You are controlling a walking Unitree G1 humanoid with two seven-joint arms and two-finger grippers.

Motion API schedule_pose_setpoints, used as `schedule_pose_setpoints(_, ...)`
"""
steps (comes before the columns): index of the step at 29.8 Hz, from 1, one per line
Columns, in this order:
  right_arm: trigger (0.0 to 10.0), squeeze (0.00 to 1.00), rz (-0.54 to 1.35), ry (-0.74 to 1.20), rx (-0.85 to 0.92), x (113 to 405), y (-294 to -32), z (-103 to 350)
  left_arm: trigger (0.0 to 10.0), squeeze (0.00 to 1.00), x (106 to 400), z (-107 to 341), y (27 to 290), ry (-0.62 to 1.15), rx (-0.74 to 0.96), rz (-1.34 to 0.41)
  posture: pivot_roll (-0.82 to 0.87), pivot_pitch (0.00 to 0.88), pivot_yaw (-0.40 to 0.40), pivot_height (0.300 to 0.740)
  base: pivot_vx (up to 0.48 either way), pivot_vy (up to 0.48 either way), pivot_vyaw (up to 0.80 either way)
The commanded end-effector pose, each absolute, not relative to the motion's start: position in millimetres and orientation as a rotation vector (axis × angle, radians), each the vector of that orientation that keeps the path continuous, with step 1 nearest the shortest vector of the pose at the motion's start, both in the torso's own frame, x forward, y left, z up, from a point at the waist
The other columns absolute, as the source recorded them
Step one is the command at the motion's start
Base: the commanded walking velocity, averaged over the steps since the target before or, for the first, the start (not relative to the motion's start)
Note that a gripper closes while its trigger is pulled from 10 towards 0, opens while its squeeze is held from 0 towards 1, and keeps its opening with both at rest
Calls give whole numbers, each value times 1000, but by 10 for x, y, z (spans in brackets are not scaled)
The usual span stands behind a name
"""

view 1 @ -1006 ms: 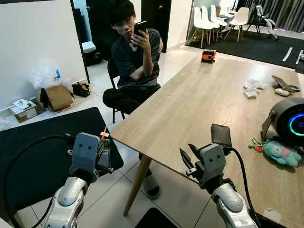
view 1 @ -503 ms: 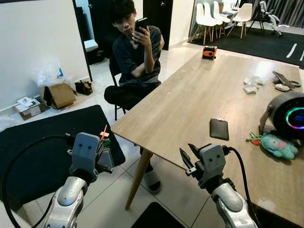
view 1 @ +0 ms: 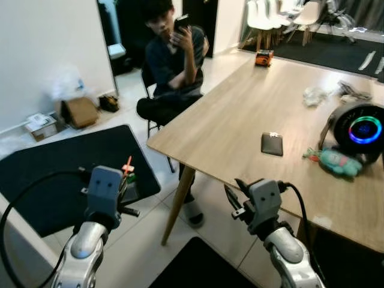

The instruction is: Hang keys on a hook

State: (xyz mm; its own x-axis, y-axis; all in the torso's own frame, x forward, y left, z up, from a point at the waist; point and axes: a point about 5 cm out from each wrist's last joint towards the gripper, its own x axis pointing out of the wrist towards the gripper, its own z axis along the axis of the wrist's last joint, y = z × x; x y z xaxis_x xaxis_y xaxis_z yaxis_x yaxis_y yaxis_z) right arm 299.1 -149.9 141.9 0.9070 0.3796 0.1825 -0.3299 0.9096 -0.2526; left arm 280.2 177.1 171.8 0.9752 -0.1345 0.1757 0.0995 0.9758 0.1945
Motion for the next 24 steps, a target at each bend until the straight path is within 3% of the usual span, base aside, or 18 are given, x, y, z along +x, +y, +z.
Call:
schedule_pose_setpoints(1, 10000, 0, 364, -222, -221, 2972, -1512, 1384, 10000, 0, 2800, 1696, 1769, -181, 198, -120, 56, 127, -2, 740, -289, 0, 0)
schedule_pose_setpoints(24, 10000, 0, 361, -223, -223, 2980, -1509, 1380, 10000, 0, 2794, 1701, 1773, -181, 198, -116, 58, 128, 0, 740, -290, 0, 0)
